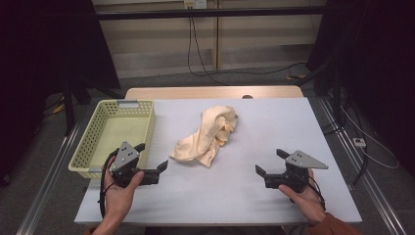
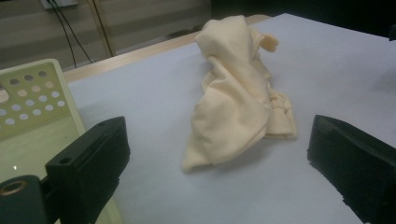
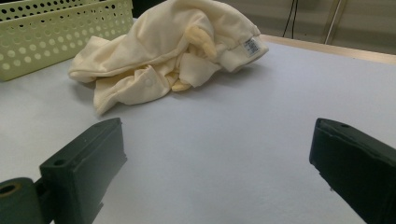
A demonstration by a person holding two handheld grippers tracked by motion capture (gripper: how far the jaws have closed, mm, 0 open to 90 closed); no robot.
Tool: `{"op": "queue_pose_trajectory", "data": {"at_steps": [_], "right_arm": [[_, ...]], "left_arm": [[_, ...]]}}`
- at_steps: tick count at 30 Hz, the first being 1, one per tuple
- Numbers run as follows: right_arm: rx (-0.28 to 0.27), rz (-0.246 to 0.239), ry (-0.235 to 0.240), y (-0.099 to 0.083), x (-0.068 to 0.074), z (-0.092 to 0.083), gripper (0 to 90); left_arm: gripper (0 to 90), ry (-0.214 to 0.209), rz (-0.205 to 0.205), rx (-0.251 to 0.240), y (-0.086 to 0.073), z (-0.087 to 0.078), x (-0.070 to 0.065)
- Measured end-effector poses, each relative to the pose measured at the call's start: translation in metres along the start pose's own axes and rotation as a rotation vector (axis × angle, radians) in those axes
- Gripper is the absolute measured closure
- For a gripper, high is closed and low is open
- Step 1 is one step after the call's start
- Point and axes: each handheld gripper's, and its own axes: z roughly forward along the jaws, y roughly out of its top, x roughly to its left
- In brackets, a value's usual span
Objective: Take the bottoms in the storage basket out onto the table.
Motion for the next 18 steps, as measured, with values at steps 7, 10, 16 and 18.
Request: {"op": "queue_pose_trajectory", "data": {"at_steps": [7, 10, 16, 18], "right_arm": [[-0.003, 0.002, 0.001, 0.0, 0.0, -0.001, 3.2], [-0.004, -0.006, 0.003, 0.0, 0.001, -0.001, 3.2], [-0.01, -0.002, -0.001, 0.0, 0.0, -0.003, 3.2], [-0.026, -0.01, 0.002, 0.001, 0.001, -0.005, 3.1]], "left_arm": [[5.0, -0.004, -0.012, -0.027, -0.018, -0.004, -0.002], [5.0, 0.016, 0.01, -0.028, -0.023, -0.005, -0.003], [4.5, 0.003, -0.025, -0.048, -0.024, -0.003, -0.001], [4.1, 0.006, -0.02, -0.034, -0.024, -0.002, -0.001]]}}
